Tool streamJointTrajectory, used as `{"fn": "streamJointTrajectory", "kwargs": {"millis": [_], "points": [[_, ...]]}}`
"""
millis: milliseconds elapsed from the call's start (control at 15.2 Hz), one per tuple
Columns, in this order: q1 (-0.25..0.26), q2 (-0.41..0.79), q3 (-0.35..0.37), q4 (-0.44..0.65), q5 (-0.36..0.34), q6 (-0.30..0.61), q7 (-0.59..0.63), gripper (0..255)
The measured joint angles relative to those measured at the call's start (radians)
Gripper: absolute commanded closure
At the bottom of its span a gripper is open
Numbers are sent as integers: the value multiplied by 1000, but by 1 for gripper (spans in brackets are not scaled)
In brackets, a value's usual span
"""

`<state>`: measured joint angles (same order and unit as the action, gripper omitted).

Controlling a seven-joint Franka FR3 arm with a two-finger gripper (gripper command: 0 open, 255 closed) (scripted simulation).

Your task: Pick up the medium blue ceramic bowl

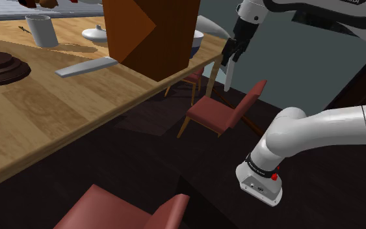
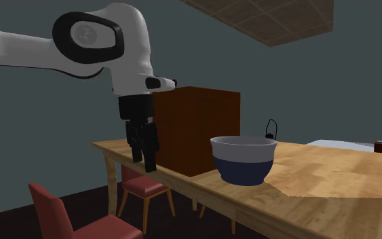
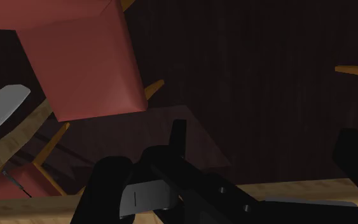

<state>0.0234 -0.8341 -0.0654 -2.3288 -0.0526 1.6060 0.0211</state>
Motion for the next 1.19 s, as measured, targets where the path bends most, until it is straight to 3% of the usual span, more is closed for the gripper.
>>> {"fn": "streamJointTrajectory", "kwargs": {"millis": [132, 462, 858, 1188], "points": [[-1, 19, -7, 17, 1, 1, -4, 0], [-1, 203, -69, 178, 21, 5, -40, 0], [6, 470, -149, 436, 81, -19, -93, 0], [-4, 724, -221, 737, 170, -108, -151, 0]]}}
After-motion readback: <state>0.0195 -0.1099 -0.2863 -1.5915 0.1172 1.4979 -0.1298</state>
